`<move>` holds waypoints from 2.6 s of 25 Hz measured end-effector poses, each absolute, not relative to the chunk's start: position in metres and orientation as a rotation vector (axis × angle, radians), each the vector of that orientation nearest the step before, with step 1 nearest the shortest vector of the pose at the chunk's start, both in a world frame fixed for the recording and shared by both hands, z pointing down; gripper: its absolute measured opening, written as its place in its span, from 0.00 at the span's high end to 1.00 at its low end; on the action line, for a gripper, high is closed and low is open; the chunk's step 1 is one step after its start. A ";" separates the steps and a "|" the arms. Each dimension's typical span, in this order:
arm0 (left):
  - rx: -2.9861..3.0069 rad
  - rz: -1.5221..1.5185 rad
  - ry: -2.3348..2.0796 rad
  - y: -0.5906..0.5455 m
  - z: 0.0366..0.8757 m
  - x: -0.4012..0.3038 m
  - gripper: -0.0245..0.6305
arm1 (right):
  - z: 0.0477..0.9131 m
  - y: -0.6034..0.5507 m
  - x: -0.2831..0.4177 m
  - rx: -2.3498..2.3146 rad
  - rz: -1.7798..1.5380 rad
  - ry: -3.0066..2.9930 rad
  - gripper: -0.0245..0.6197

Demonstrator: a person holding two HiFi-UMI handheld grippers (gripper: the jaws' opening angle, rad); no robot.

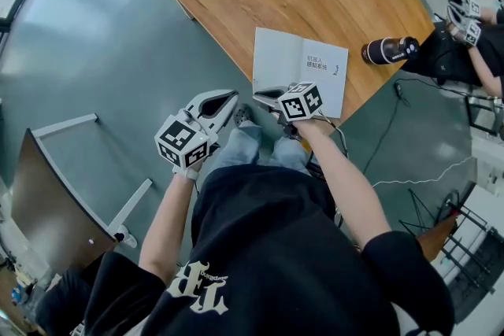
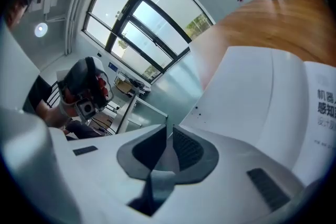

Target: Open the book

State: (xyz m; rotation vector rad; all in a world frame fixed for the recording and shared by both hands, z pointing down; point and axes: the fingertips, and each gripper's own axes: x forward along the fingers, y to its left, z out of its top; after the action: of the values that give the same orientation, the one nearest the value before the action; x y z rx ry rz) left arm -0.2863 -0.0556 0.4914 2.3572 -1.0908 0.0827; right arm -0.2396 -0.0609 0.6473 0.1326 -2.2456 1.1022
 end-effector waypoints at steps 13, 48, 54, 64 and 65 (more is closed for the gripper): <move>2.326 0.026 -1.149 -0.057 0.486 -0.321 0.95 | 0.673 -0.072 -0.240 0.166 1.077 -2.169 0.84; 2.408 0.416 -0.789 -0.090 0.553 -0.039 0.95 | 0.659 -0.131 0.098 0.699 0.953 -2.258 0.98; 2.332 0.654 -0.719 -0.097 0.629 -0.003 0.95 | 0.659 -0.127 0.102 0.668 0.951 -2.271 0.98; 2.286 0.910 -0.653 -0.127 0.693 0.077 0.95 | 0.664 -0.111 0.146 0.679 0.975 -2.231 0.98; 2.282 0.928 -0.664 -0.132 0.696 0.082 0.95 | 0.665 -0.109 0.150 0.680 0.980 -2.224 0.98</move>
State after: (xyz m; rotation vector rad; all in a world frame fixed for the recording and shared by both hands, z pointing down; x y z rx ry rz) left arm 0.0817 -0.1316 0.6963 2.2816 -0.6641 0.9276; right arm 0.1503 -0.1092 0.6654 0.6798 -2.2238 0.9803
